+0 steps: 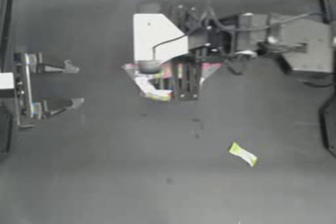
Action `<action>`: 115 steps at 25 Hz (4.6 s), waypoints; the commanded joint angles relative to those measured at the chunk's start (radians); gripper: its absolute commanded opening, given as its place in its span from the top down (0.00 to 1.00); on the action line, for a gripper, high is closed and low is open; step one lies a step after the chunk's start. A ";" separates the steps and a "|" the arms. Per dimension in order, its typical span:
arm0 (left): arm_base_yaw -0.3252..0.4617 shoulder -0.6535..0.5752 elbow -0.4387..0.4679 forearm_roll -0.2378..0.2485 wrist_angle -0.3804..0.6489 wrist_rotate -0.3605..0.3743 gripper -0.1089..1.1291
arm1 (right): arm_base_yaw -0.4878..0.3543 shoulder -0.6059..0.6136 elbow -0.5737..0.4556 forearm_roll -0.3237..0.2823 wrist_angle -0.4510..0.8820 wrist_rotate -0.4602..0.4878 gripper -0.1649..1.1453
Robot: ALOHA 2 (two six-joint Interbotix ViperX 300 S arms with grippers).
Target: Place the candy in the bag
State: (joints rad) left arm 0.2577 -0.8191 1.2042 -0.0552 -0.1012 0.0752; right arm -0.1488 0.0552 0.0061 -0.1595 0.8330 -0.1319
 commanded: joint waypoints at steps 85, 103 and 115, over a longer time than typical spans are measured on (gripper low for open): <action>0.003 0.074 0.002 -0.008 -0.106 0.002 0.13 | 0.002 0.336 -0.310 -0.118 0.146 -0.025 0.23; 0.003 0.074 0.012 -0.008 -0.109 0.000 0.13 | 0.002 0.344 -0.327 -0.112 0.163 -0.029 0.32; 0.003 0.074 0.012 -0.008 -0.109 0.000 0.13 | 0.003 0.345 -0.328 -0.112 0.173 -0.029 0.39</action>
State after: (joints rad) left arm 0.2592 -0.7532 1.2287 -0.0614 -0.2040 0.0752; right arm -0.1473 0.4249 -0.2945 -0.2730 1.0063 -0.1595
